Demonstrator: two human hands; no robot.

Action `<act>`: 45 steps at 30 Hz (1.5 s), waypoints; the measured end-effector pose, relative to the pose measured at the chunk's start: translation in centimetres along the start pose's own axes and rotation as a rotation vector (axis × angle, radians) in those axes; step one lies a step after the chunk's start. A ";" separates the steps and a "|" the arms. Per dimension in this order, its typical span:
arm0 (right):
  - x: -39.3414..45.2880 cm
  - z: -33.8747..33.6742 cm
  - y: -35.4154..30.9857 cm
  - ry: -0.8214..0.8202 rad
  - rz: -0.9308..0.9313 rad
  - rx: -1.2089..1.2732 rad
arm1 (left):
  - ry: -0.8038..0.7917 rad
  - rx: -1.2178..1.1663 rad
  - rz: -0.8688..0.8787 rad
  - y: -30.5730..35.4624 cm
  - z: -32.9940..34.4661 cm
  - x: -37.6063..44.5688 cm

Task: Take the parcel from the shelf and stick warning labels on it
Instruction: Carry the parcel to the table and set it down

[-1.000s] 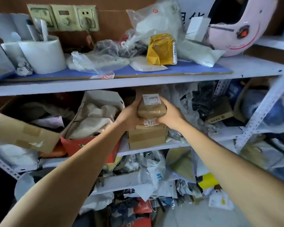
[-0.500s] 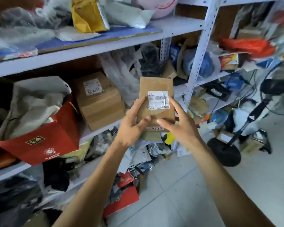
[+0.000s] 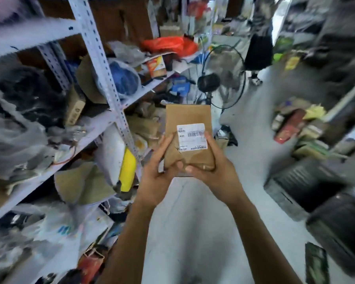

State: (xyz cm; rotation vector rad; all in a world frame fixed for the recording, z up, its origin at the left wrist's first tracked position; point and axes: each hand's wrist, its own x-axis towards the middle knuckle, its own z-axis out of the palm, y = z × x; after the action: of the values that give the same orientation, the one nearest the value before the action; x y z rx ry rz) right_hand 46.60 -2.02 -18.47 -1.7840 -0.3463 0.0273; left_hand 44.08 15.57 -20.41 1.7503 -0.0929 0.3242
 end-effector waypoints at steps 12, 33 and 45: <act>-0.7 -14.3 6.2 0.382 0.156 -0.040 | -0.375 -0.103 -0.044 -0.1 16.7 7.5; -6.0 -37.3 10.5 1.284 0.414 -0.242 | -1.283 -0.328 0.124 4.0 51.9 15.8; -19.7 -53.7 12.3 1.525 0.484 -0.326 | -1.511 -0.366 0.210 10.7 73.6 5.2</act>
State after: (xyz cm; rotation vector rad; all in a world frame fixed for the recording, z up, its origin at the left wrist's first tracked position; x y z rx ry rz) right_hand 41.35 -60.24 -20.45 -1.6637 1.2119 -1.0283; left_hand 58.59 -57.51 -21.41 1.2642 -1.3172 -0.8754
